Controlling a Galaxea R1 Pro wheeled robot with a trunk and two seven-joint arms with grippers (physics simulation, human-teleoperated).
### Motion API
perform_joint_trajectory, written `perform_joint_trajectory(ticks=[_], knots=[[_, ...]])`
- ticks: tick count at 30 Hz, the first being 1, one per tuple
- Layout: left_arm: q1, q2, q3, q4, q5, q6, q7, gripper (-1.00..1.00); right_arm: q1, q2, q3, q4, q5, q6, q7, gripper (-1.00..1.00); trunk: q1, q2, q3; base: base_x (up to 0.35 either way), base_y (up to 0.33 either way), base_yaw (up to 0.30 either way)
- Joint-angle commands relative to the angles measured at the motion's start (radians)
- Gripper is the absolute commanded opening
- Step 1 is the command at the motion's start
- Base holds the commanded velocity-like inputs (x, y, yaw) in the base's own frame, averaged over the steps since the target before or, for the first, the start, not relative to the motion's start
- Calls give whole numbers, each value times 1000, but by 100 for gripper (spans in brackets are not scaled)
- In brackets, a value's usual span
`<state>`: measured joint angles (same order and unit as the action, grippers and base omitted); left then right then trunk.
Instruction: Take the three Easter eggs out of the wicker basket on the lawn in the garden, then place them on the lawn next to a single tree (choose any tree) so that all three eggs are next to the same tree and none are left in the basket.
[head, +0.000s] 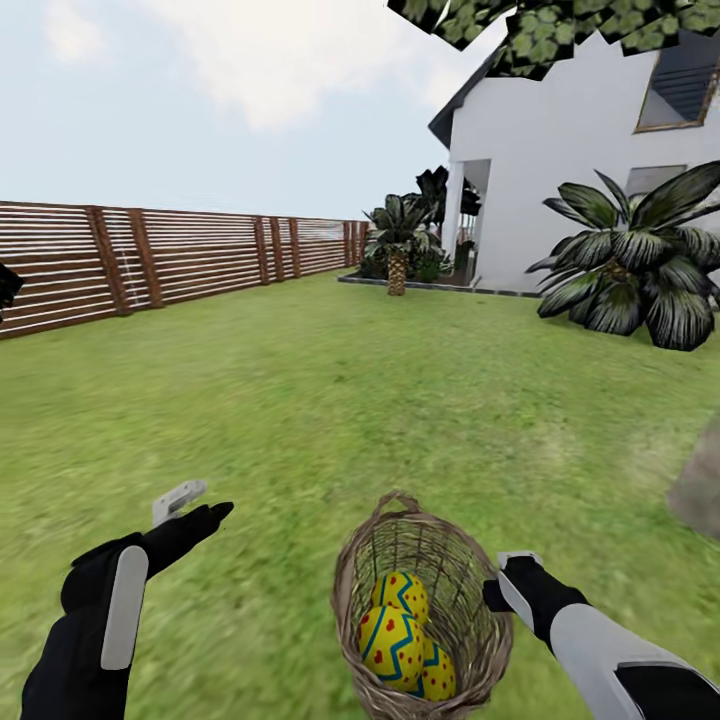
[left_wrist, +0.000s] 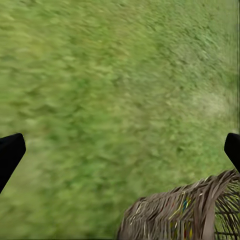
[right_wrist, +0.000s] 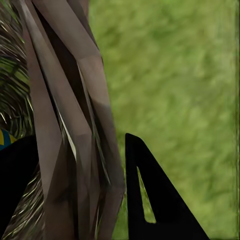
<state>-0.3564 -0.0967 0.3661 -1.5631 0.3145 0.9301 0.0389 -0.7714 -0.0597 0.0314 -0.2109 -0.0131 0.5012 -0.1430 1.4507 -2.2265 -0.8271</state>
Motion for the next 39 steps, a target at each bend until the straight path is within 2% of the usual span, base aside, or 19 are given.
perform_joint_trajectory(ticks=[1,11,28,39], knots=[[-1,0,2,-1,8,6,4,100,0,0,-1,-2,-7,5,-1,-100,0,0,-1,0,-300,-280],[-1,-1,2,-1,8,6,4,100,0,0,-1,-2,-7,5,-15,-100,0,0,4,0,-262,-280],[-1,-1,2,0,8,6,4,100,0,1,1,-2,-7,5,-15,-100,0,0,12,0,-22,-281],[-1,-1,2,10,8,6,4,100,0,1,1,-2,-7,5,-15,-100,0,0,15,0,-330,-283]])
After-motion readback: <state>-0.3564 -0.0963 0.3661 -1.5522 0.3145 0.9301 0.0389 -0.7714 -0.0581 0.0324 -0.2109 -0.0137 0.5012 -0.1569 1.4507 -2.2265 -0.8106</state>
